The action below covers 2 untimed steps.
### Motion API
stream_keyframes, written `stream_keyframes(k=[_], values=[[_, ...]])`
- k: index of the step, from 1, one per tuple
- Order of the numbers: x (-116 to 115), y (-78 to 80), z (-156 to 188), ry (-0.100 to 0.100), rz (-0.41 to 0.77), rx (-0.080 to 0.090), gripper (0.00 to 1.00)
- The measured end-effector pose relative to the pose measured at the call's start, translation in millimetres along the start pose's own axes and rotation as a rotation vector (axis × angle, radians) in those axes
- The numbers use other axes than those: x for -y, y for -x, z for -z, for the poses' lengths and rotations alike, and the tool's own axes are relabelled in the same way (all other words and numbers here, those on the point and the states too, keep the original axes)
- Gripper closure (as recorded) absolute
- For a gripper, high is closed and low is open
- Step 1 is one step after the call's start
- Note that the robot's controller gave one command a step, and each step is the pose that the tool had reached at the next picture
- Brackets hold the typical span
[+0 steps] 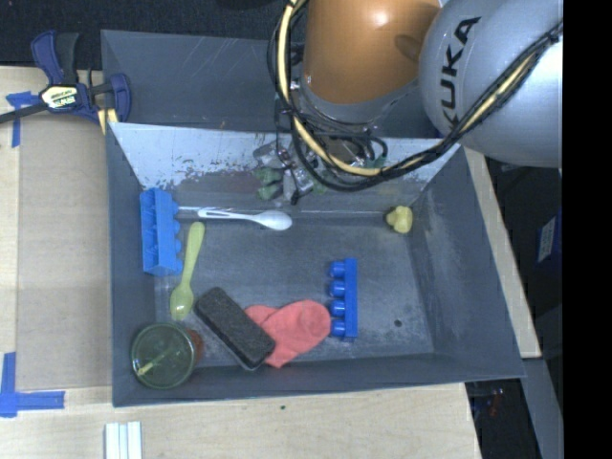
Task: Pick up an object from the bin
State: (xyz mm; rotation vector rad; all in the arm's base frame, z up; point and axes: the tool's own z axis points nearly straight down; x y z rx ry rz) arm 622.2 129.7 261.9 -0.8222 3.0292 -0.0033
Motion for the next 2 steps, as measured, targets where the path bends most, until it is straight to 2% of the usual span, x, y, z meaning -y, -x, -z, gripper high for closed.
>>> stream_keyframes(k=[1, 2], values=[[2, 2.4, 43, -0.002, 0.000, 0.006, 1.00], [-15, 9.5, -37, -0.003, 0.113, 0.006, 1.00]])
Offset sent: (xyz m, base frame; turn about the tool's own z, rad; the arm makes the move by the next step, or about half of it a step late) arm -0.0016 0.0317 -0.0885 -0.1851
